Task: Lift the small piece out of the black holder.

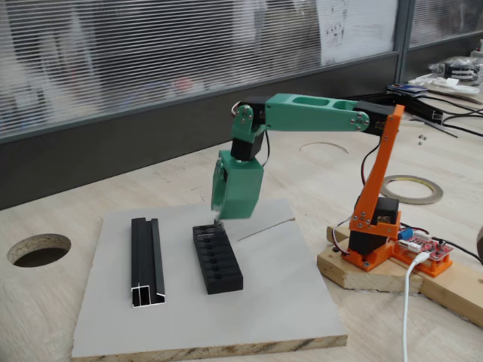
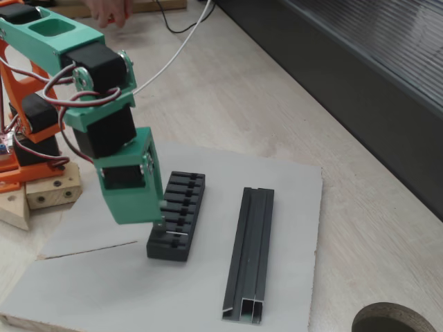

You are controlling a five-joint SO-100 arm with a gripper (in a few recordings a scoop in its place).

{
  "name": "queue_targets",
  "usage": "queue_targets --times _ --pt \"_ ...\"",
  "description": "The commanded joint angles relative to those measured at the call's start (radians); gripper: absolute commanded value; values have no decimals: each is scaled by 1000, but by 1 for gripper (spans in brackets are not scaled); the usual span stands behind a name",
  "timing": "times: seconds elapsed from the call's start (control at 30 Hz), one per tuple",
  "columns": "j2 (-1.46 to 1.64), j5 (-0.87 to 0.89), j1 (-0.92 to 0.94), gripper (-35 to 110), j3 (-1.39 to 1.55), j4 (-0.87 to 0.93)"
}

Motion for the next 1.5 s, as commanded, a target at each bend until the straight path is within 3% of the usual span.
queue_targets --times 0.0,1.47 --pt "-26 3 5 25 -6 5" --pt "-91 3 9 25 -9 3"
